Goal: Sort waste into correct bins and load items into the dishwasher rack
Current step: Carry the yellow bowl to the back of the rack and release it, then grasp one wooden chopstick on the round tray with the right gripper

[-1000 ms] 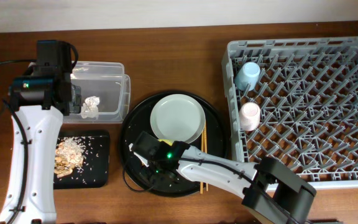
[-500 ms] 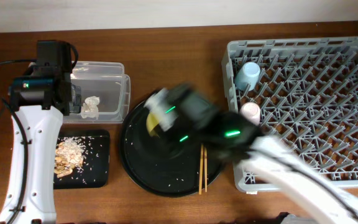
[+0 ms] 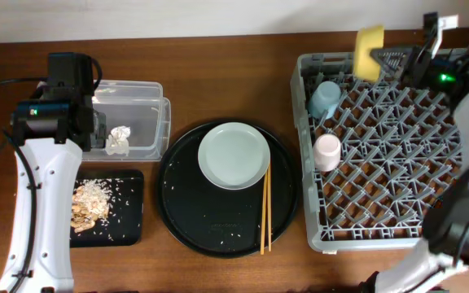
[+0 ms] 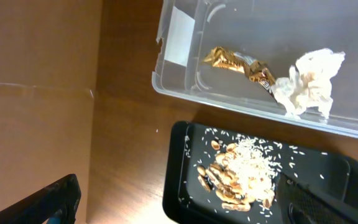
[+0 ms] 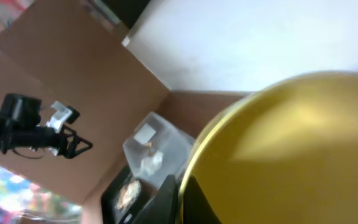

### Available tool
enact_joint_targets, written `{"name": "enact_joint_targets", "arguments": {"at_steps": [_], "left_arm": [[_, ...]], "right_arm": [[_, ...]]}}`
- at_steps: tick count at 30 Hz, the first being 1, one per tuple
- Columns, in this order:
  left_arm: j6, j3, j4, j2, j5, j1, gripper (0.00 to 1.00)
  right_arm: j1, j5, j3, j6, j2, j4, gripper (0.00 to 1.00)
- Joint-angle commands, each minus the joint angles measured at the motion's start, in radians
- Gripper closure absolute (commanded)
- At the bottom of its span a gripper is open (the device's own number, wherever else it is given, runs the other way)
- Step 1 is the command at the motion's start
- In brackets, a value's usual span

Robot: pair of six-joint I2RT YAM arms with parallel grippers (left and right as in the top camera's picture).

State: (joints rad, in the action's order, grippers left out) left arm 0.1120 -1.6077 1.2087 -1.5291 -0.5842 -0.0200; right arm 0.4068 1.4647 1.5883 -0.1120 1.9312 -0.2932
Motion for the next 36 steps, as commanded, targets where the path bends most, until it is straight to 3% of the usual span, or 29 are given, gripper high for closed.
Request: {"name": "enact_joint_targets", "arguments": {"at_steps": [1,6,15,17,19,20,22,32,34,36], "left_arm": [[0.003,-0.01,0.001,0.015,-0.014,-0.003,0.0],[0.003,-0.01,0.001,0.015,-0.014,-0.003,0.01],[0.003,-0.01,0.001,0.015,-0.014,-0.003,0.01],[0.003,-0.01,0.001,0.015,-0.014,-0.003,0.01],[0.003,-0.01,0.001,0.015,-0.014,-0.003,0.01],[0.003,-0.01,0.001,0.015,-0.014,-0.003,0.01],[0.003,-0.01,0.001,0.015,-0.014,-0.003,0.01],[0.003,-0.01,0.001,0.015,-0.014,-0.003,0.01],[0.003,-0.01,0.001,0.015,-0.014,-0.003,0.01],[0.003,-0.01,0.001,0.015,-0.014,-0.003,0.01]], "right_arm": [[0.013,0.087,0.012,-0.239,0.151,0.214,0.96],[0.013,0.064,0.012,-0.24,0.282,0.313,0.96],[0.115,0.049,0.005,-0.241,0.3,0.212,0.95],[0.147,0.048,0.005,-0.241,0.3,0.181,0.81],[0.171,0.041,0.005,-0.241,0.3,0.169,0.73],[0.185,0.021,0.005,-0.241,0.3,0.169,0.62],[0.203,-0.01,0.005,-0.245,0.3,0.169,0.56],[0.202,-0.049,0.007,-0.367,0.233,0.169,0.57],[0.179,-0.128,0.007,-0.38,0.157,0.149,0.57],[0.136,-0.324,0.007,-0.315,0.024,0.001,0.57]]}}
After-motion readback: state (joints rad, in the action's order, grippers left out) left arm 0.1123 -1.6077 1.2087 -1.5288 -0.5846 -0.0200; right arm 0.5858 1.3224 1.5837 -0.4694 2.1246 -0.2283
